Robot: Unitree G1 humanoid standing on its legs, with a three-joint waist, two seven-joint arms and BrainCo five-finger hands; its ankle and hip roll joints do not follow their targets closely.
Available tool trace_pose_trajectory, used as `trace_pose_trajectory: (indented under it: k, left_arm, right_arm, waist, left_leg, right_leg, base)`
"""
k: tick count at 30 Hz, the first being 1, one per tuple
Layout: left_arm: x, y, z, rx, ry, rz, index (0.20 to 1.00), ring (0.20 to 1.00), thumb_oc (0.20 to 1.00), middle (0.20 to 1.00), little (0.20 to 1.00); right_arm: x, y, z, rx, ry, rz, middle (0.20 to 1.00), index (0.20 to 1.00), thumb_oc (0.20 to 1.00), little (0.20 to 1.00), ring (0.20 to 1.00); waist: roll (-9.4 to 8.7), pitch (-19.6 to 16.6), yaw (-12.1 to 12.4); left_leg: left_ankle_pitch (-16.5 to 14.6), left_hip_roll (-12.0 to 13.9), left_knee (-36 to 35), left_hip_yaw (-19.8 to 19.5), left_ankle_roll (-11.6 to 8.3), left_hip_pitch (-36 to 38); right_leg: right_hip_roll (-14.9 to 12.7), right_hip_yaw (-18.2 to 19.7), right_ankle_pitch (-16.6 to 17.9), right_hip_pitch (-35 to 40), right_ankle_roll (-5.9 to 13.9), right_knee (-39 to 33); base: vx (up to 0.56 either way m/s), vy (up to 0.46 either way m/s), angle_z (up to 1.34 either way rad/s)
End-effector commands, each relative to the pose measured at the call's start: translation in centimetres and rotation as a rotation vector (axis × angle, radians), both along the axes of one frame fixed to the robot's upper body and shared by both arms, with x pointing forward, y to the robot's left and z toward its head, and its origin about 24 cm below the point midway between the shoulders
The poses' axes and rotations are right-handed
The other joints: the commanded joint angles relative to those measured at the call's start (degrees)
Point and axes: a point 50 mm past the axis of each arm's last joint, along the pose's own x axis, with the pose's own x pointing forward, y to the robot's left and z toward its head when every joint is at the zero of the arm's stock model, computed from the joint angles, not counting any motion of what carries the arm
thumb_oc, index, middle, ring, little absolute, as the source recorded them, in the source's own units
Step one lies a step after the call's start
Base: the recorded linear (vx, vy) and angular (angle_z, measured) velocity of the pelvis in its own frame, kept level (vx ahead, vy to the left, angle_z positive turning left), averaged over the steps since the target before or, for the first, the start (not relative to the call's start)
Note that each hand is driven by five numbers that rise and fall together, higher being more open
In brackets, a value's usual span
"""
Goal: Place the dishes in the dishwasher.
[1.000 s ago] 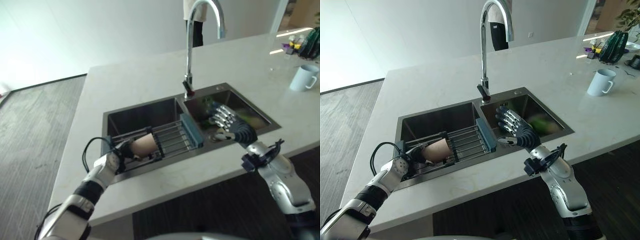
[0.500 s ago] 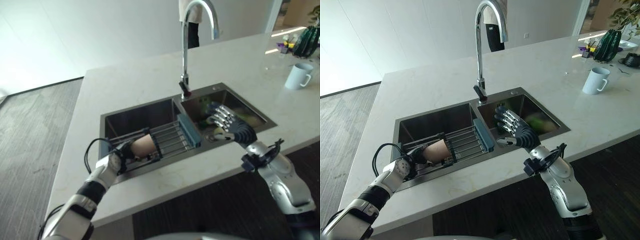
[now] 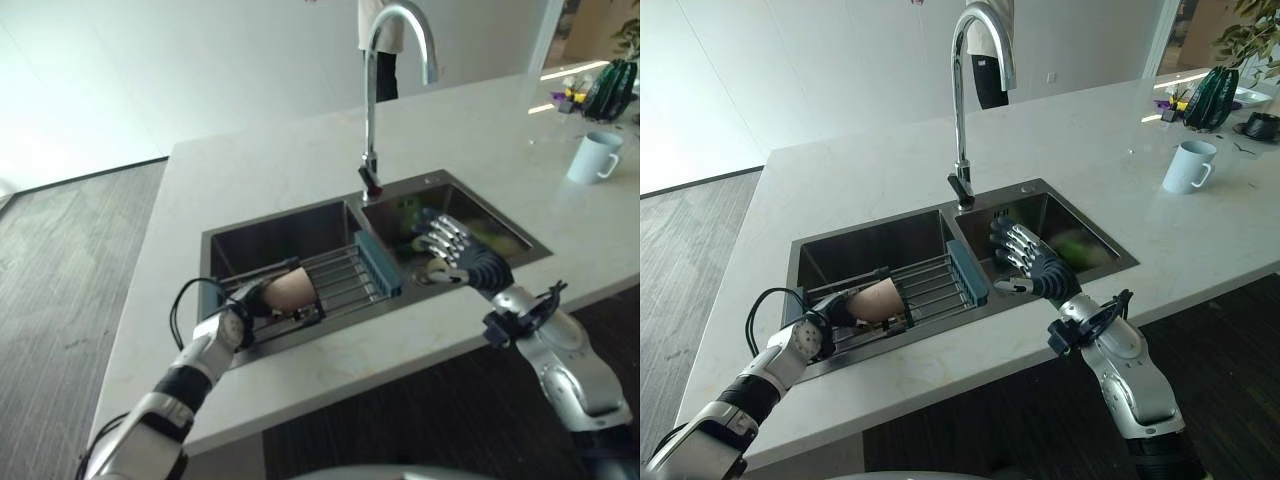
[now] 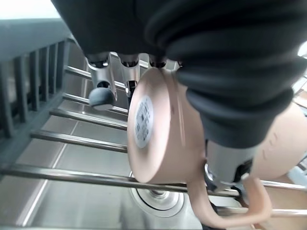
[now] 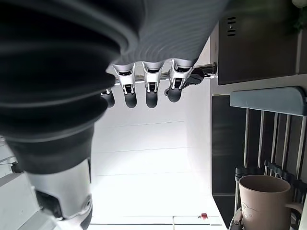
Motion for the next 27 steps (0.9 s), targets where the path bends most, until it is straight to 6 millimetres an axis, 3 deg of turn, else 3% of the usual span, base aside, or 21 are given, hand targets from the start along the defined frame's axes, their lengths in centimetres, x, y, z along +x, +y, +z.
trace_pose_trajectory:
  k: [1, 6, 13, 19, 25, 26, 27]
  left_arm:
    - [2.1, 2.4, 3.8, 0.088, -0.188, 0.018, 0.200, 0.200, 0.200, 0.200, 0.200]
    - [2.1, 3.1, 5.7, 0.142, -0.302, -0.010, 0.200, 0.200, 0.200, 0.200, 0.200]
    - [1.6, 3.7, 8.6, 0.092, -0.514, 0.027, 0.200, 0.200, 0.200, 0.200, 0.200]
    - [1.5, 4.0, 12.7, -0.073, -0.744, 0.057, 0.200, 0.200, 0.200, 0.200, 0.200]
    - [0.2, 2.3, 16.3, -0.421, -0.933, 0.015, 0.200, 0.200, 0.200, 0.200, 0.200]
    - [-0.6, 2.1, 16.9, -0.702, -0.953, 0.031, 0.200, 0.200, 0.200, 0.200, 0.200]
    - [-1.1, 1.9, 16.9, -0.851, -0.959, 0.034, 0.200, 0.200, 0.200, 0.200, 0.200]
  right_arm:
    - [0.1, -0.2, 2.8, 0.032, -0.163, -0.023, 1.000, 1.000, 1.000, 1.000, 1.000]
    - [0.0, -0.4, 2.6, 0.034, -0.161, -0.038, 1.000, 1.000, 1.000, 1.000, 1.000]
    - [-0.1, -0.6, 2.4, 0.042, -0.164, -0.066, 1.000, 1.000, 1.000, 1.000, 1.000]
    - [0.0, -0.7, 2.4, 0.047, -0.167, -0.088, 1.000, 1.000, 1.000, 1.000, 1.000]
    - [-0.3, -0.7, 2.5, 0.113, -0.163, -0.092, 1.000, 1.000, 1.000, 1.000, 1.000]
    - [-0.3, -0.5, 2.5, 0.127, -0.174, -0.102, 1.000, 1.000, 1.000, 1.000, 1.000]
    - [-0.3, -0.2, 2.5, 0.127, -0.177, -0.103, 1.000, 1.000, 1.000, 1.000, 1.000]
  waist:
    - [-1.12, 0.4, 0.3]
    - [-1.14, 0.4, 1.0]
    - [-1.47, 0.4, 2.5]
    - [-1.80, 0.3, 3.3]
    - [-2.15, 0.3, 4.3]
    - [-2.21, 0.2, 5.0]
    - [-2.27, 0.3, 5.5]
  left_leg:
    - [-3.3, 2.3, 0.5, -1.2, -0.25, 0.9]
    - [-3.3, 2.3, 0.5, -1.7, -0.38, 0.9]
    - [-3.2, 2.3, 0.5, -2.8, -0.53, 0.6]
    - [-3.1, 2.3, 0.5, -3.5, -0.74, 0.4]
    - [-3.1, 2.3, 0.5, -4.3, -0.89, 0.2]
    - [-2.8, 2.6, 0.5, -4.6, -1.12, 0.1]
    - [-2.7, 2.9, 0.5, -4.9, -1.24, 0.0]
  right_leg:
    - [-3.0, -4.5, -4.8, 4.2, 3.80, 0.6]
    - [-3.2, -5.0, -4.8, 4.3, 3.79, 0.6]
    - [-3.3, -5.8, -5.0, 4.6, 3.63, 0.6]
    - [-3.5, -6.4, -5.1, 4.7, 3.46, 0.6]
    - [-3.6, -7.2, -5.4, 5.0, 3.14, 0.6]
    - [-3.5, -7.8, -5.6, 5.2, 2.83, 0.6]
    - [-3.3, -8.2, -5.9, 5.4, 2.46, 0.6]
  base:
    - [-0.03, -0.022, 0.02]
    - [-0.02, -0.009, 0.03]
    - [-0.01, -0.003, 0.05]
    - [-0.01, -0.003, 0.02]
    - [-0.01, -0.048, 0.07]
    - [-0.01, -0.139, 0.12]
    - [-0.01, -0.145, 0.21]
